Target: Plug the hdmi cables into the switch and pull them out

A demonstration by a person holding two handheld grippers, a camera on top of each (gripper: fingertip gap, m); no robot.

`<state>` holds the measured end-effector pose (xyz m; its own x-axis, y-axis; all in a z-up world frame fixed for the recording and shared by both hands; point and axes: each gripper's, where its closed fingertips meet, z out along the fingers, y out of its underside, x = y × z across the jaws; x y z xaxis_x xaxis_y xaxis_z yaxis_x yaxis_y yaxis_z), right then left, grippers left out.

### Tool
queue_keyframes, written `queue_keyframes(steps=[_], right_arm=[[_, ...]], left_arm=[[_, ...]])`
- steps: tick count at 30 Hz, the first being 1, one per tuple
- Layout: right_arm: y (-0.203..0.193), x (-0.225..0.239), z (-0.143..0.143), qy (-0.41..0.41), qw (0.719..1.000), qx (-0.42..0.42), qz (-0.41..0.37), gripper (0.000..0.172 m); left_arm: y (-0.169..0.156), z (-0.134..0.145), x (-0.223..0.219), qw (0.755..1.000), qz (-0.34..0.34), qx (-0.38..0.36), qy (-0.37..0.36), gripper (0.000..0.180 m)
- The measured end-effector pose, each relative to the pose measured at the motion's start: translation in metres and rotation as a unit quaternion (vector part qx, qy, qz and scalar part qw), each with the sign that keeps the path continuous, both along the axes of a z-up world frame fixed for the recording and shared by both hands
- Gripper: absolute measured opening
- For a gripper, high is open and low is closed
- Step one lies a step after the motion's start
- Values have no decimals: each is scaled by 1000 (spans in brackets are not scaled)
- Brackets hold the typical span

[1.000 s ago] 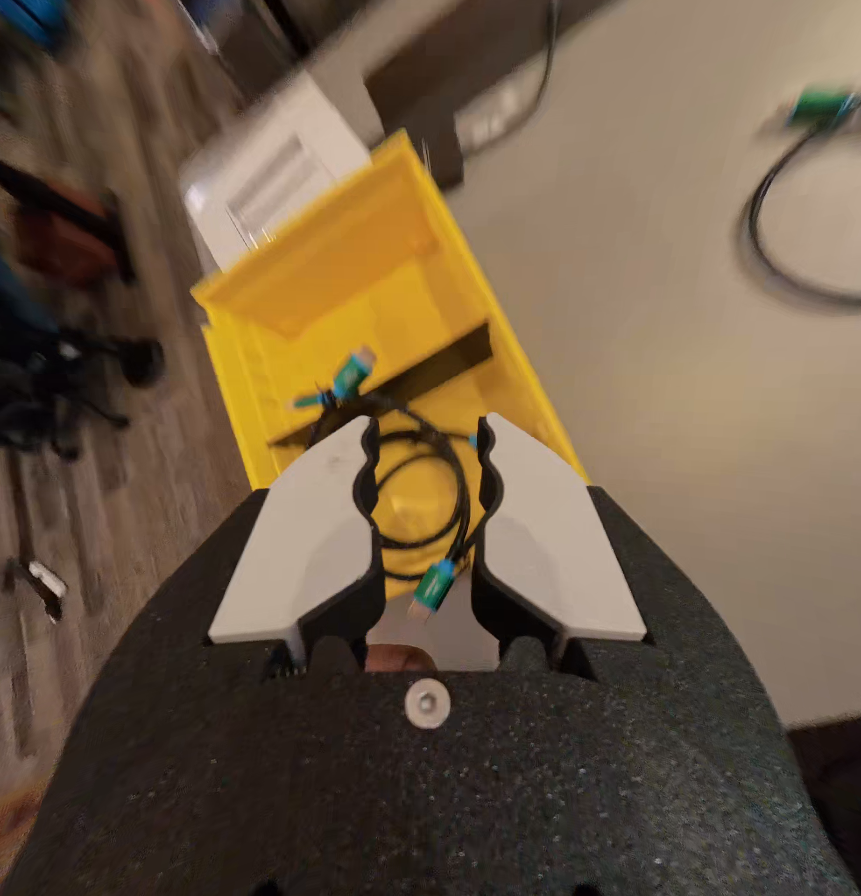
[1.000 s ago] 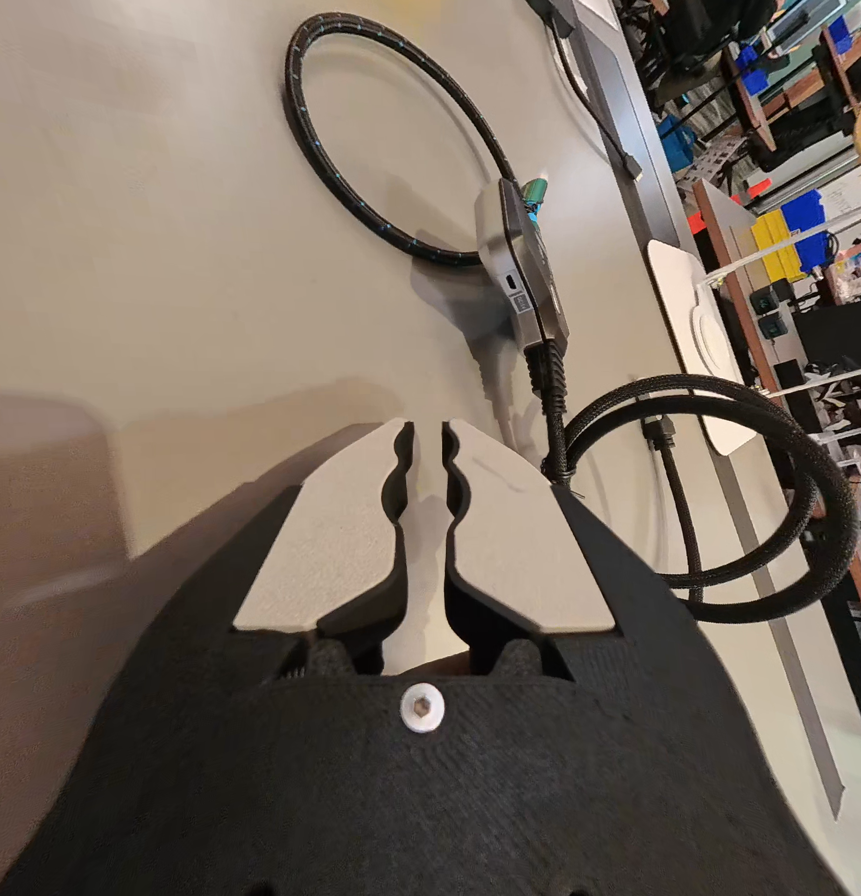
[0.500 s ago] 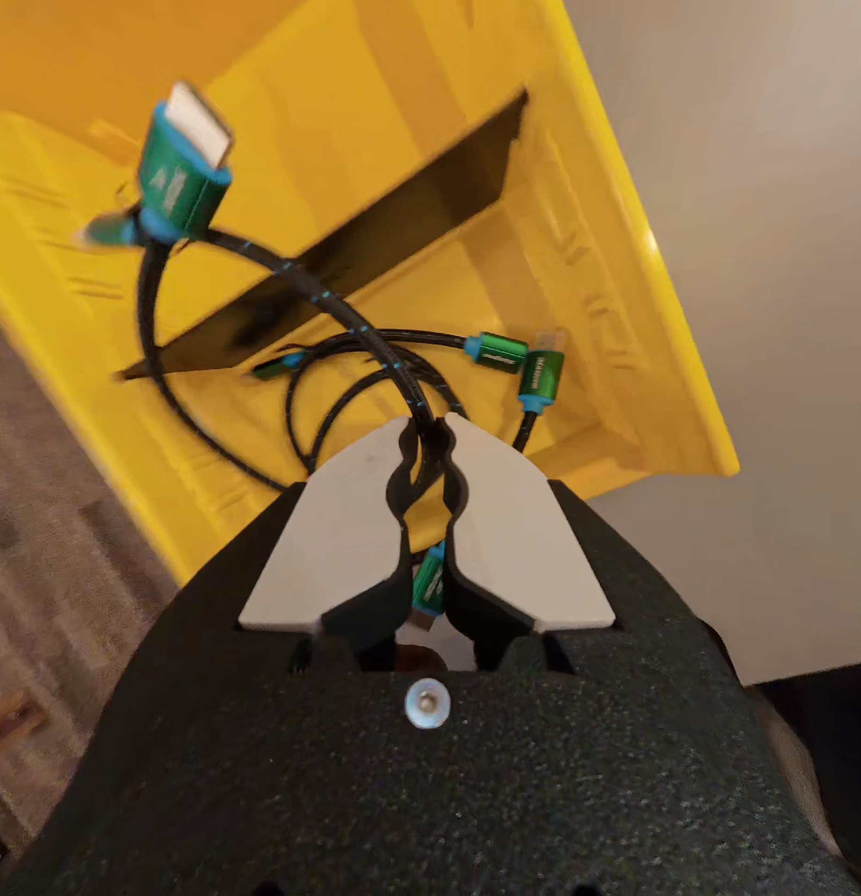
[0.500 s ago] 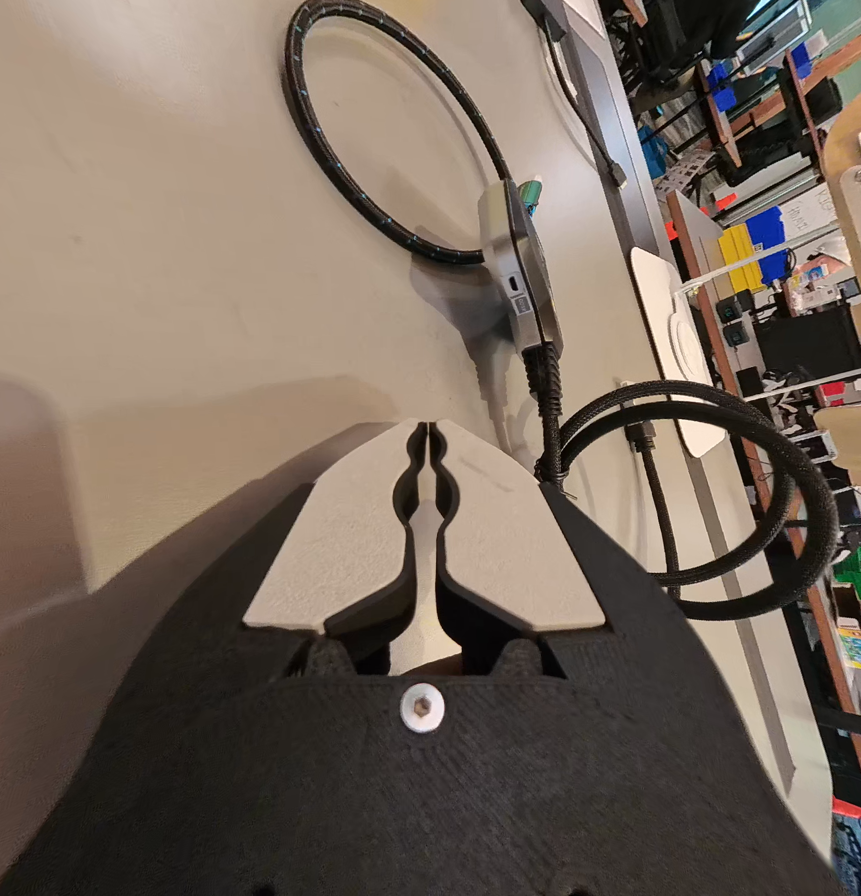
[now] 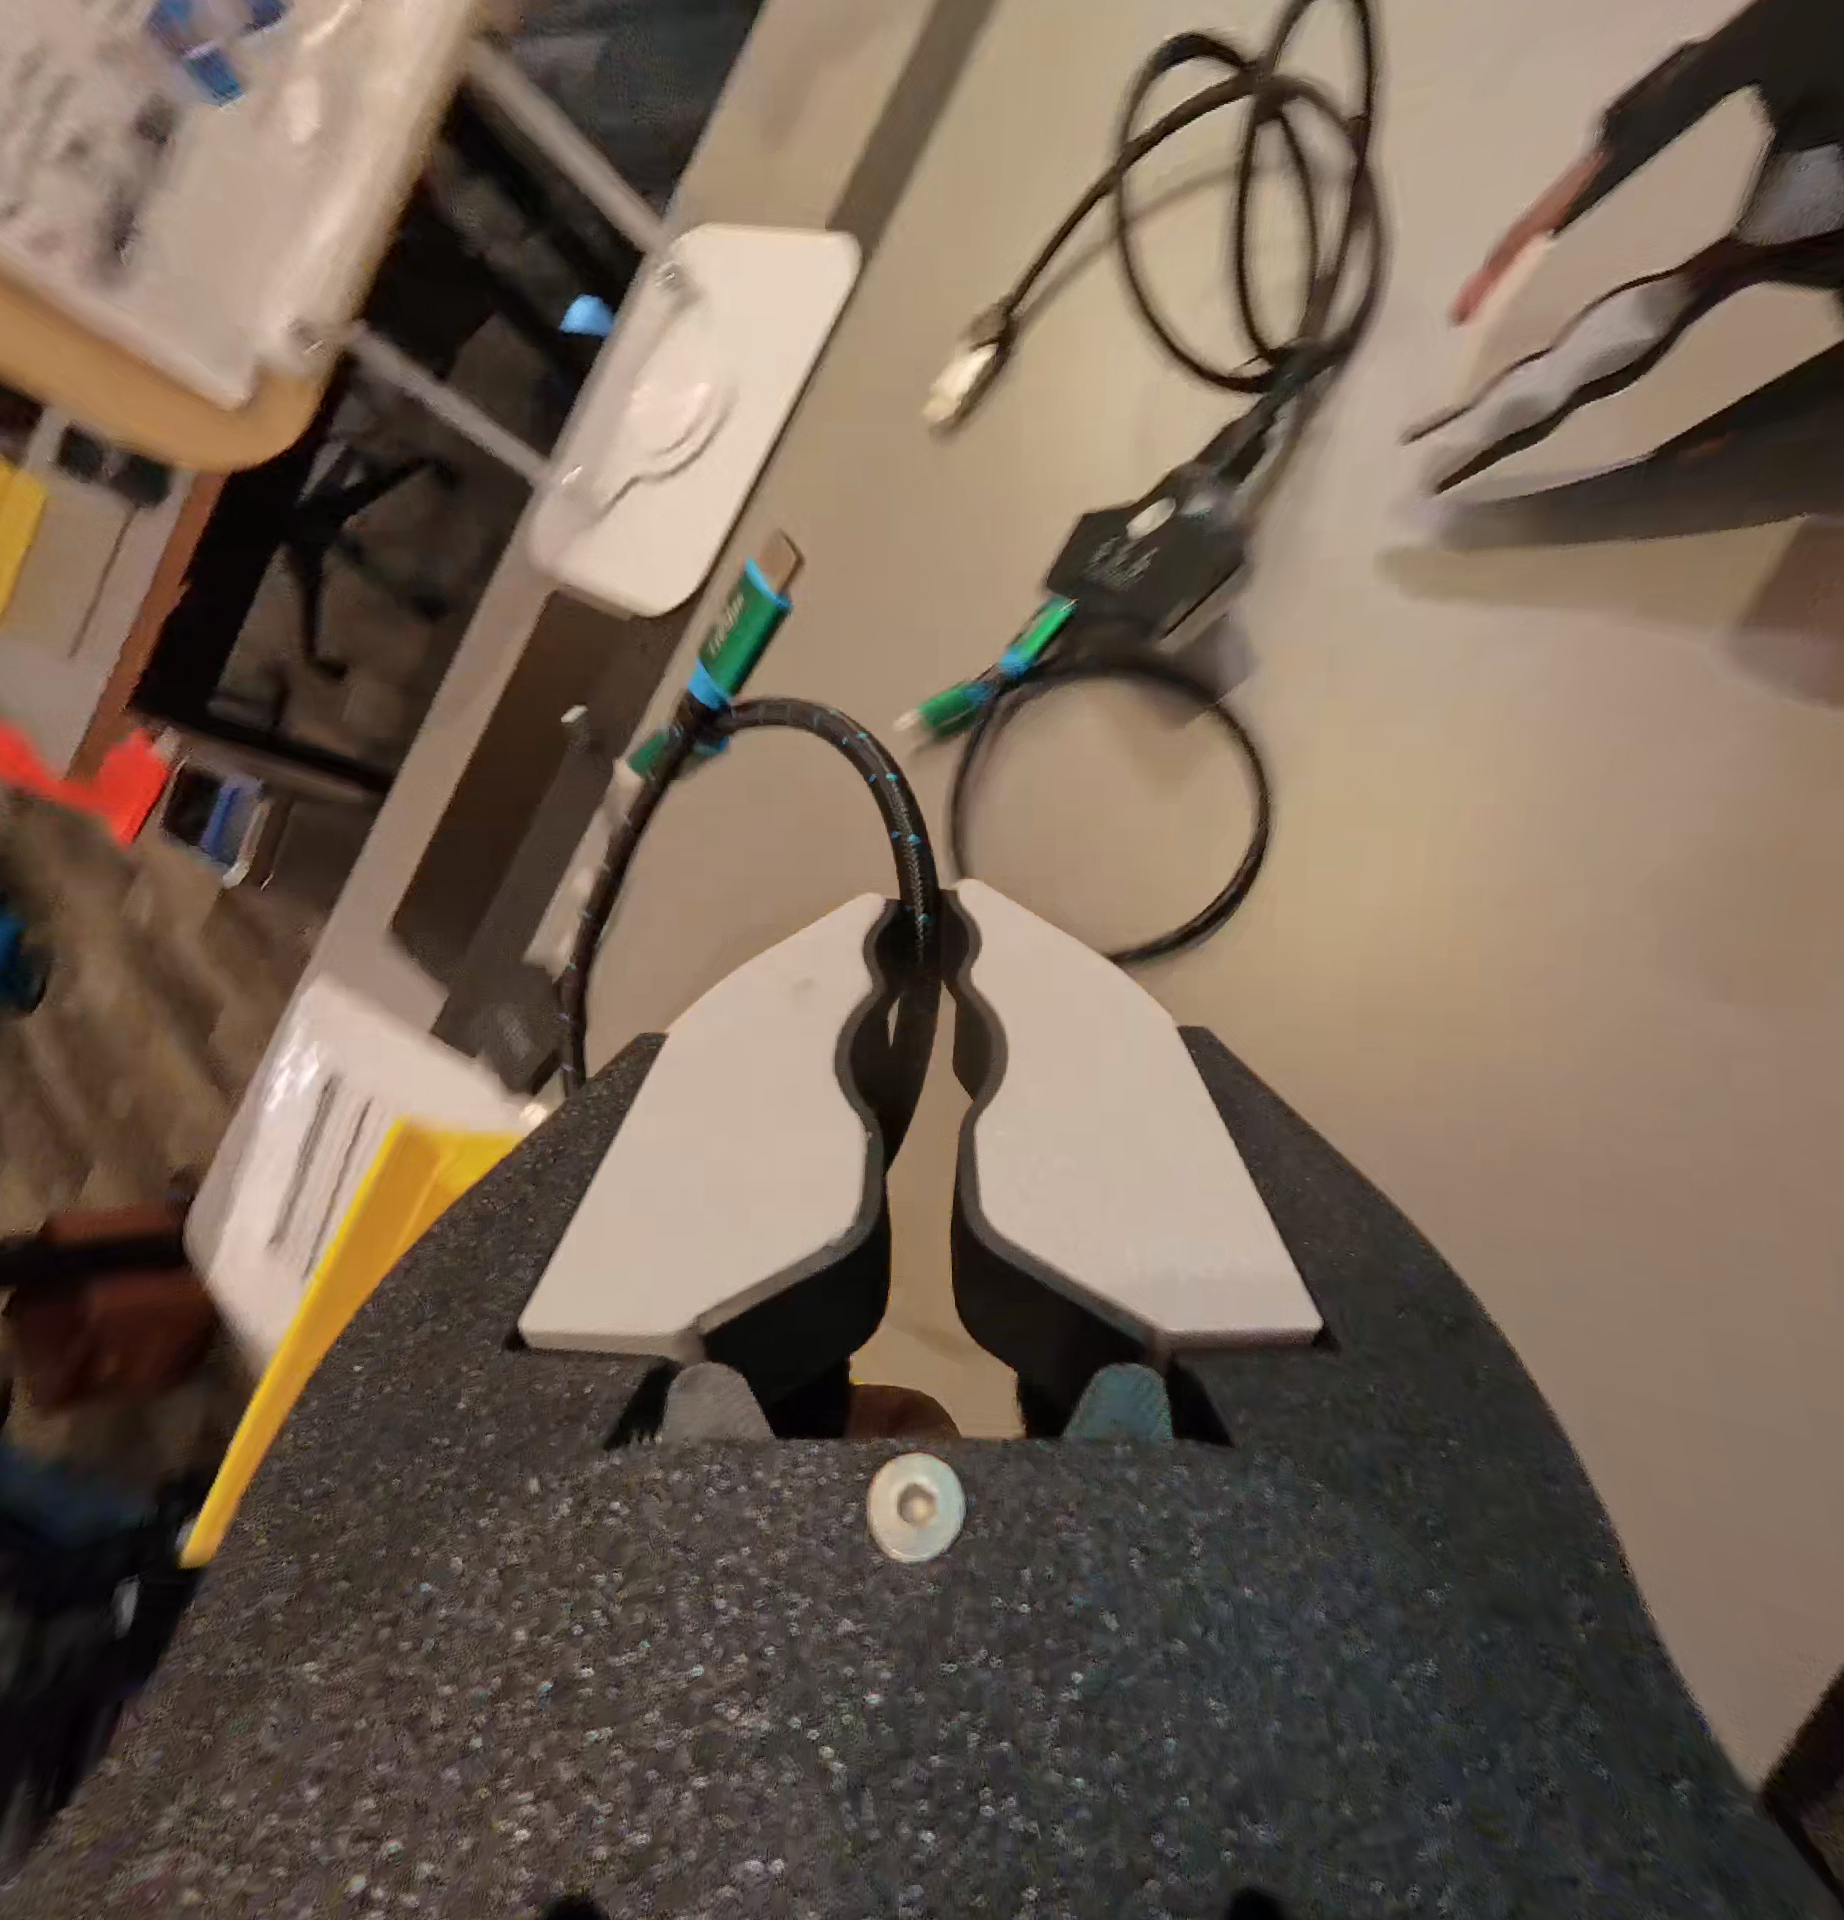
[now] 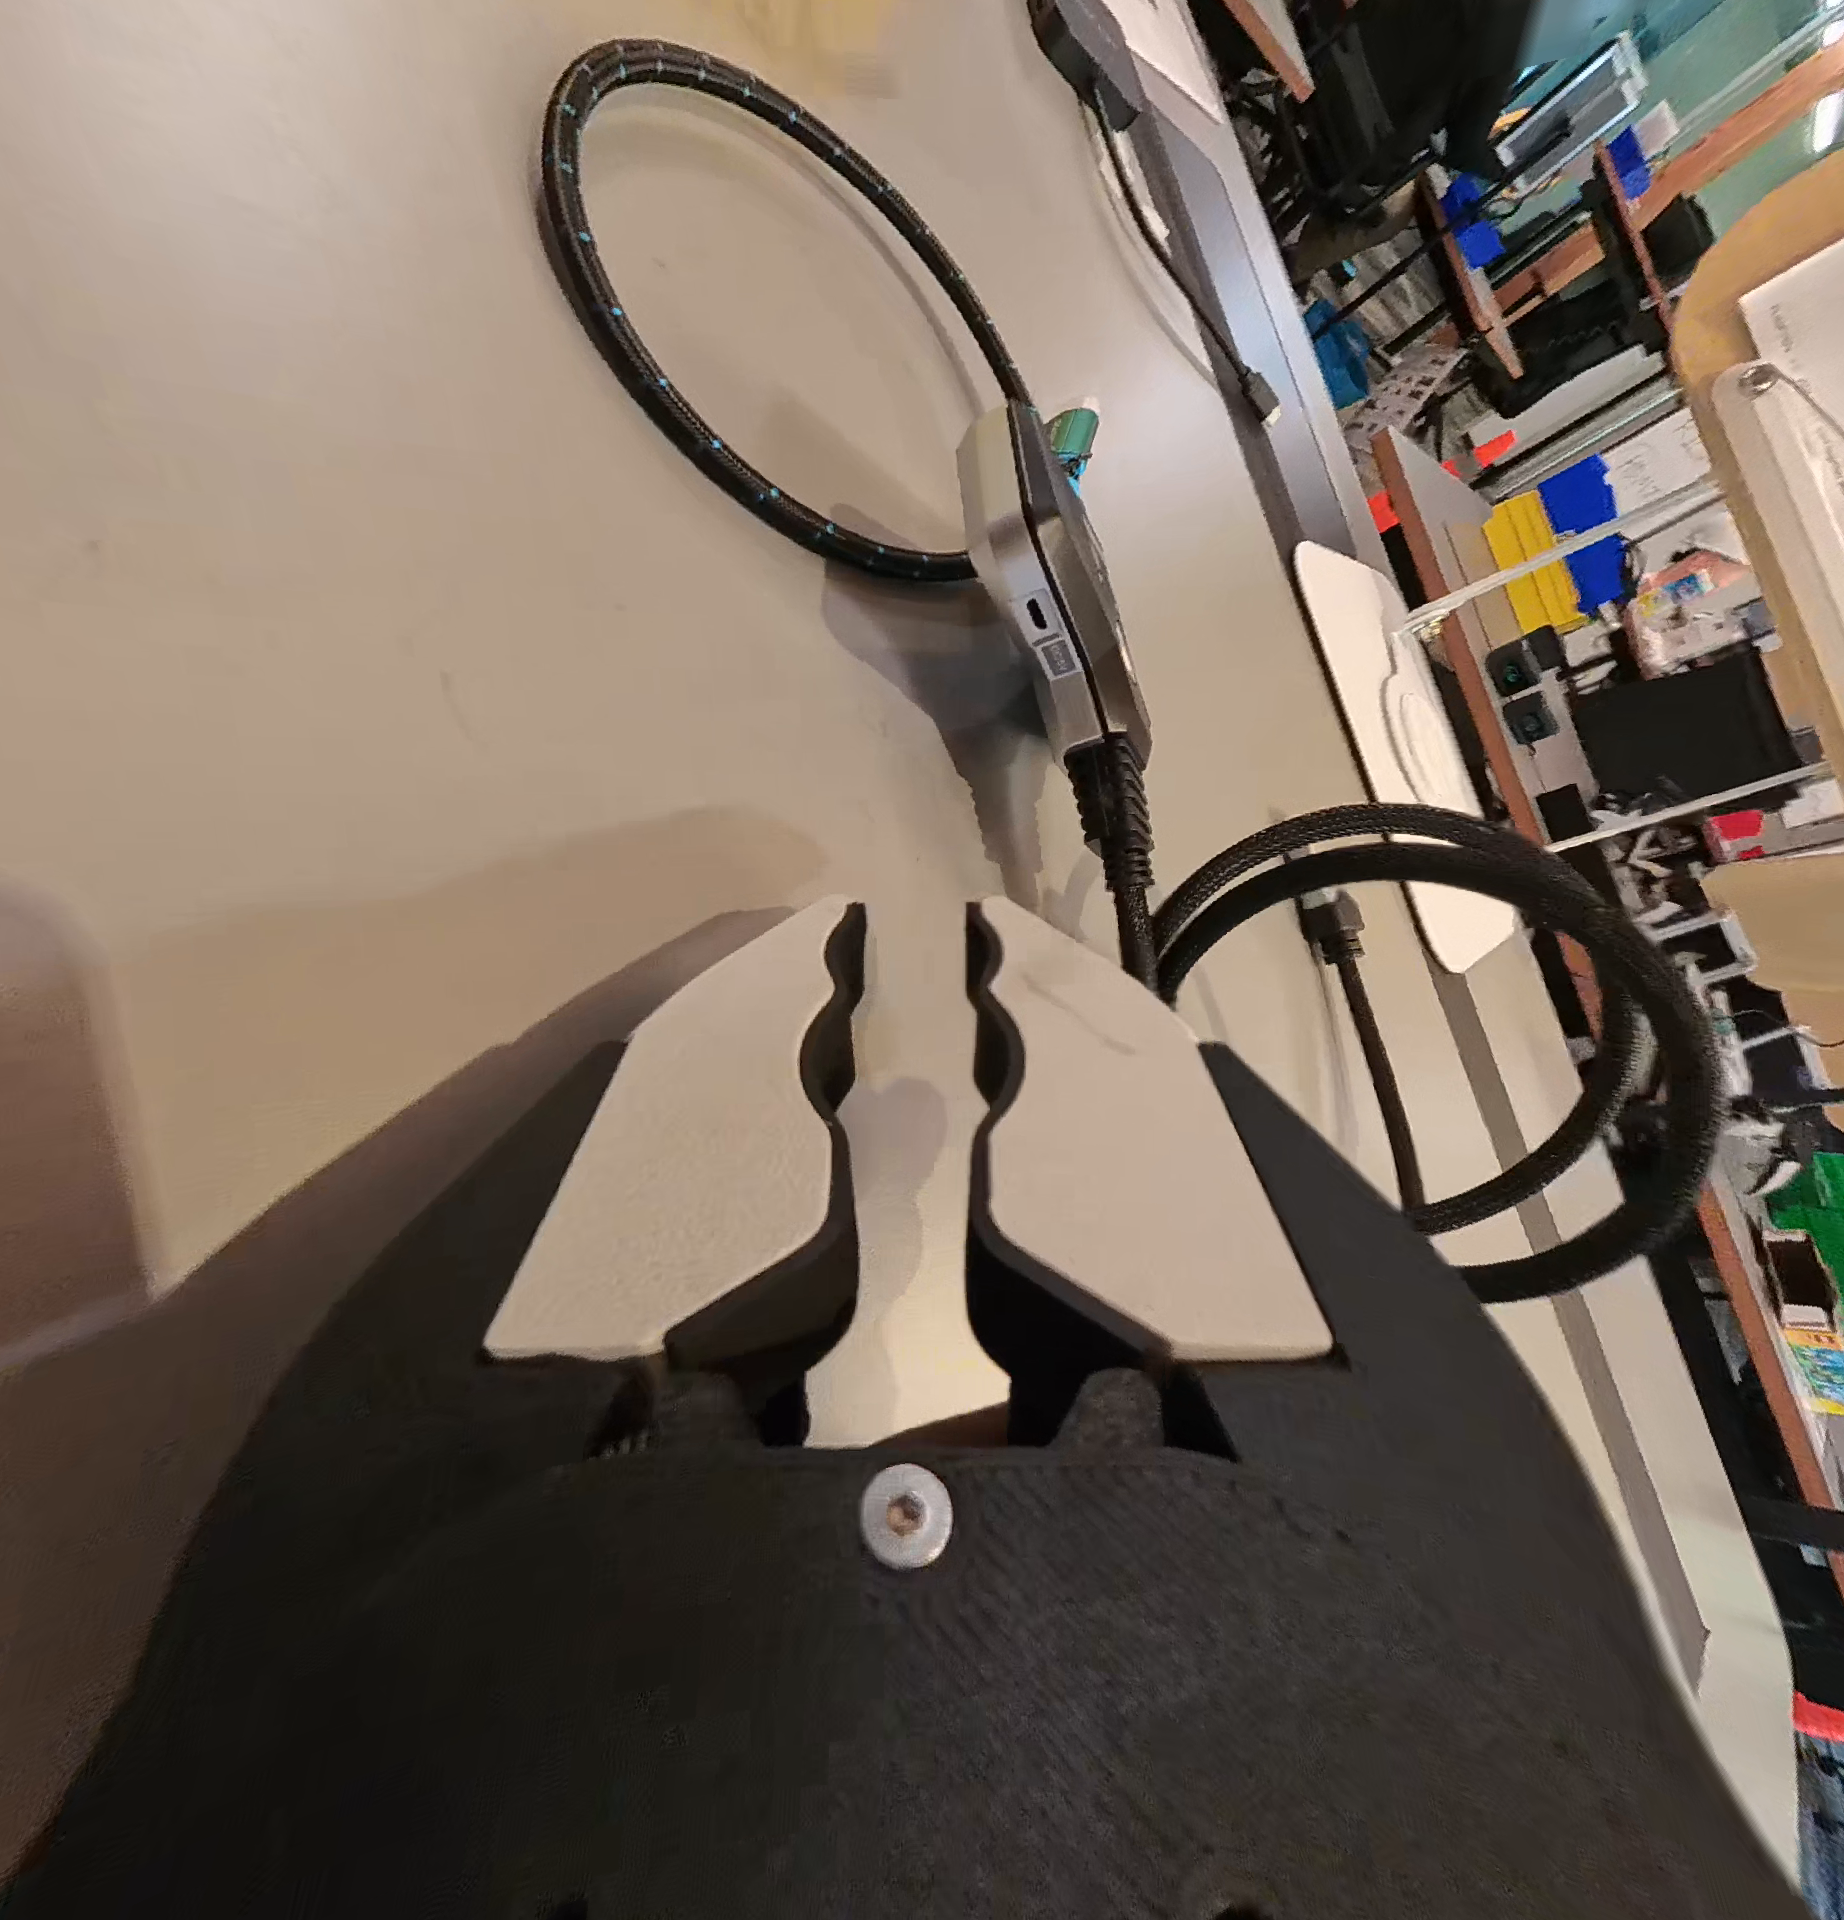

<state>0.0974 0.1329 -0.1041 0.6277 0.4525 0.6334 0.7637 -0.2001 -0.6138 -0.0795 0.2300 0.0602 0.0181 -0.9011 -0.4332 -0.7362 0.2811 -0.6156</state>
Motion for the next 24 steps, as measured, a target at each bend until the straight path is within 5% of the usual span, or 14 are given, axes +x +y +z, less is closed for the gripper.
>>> queue_keyframes(steps=[9,24], right_arm=[[5,13,22,-20,995,94,-9,27],[44,-28,39,-101,981,166,9,30]], left_arm=[[-54,-92,76,995,-95,18,-8,7],[-67,-112,61,990,-117,60,-60,7]])
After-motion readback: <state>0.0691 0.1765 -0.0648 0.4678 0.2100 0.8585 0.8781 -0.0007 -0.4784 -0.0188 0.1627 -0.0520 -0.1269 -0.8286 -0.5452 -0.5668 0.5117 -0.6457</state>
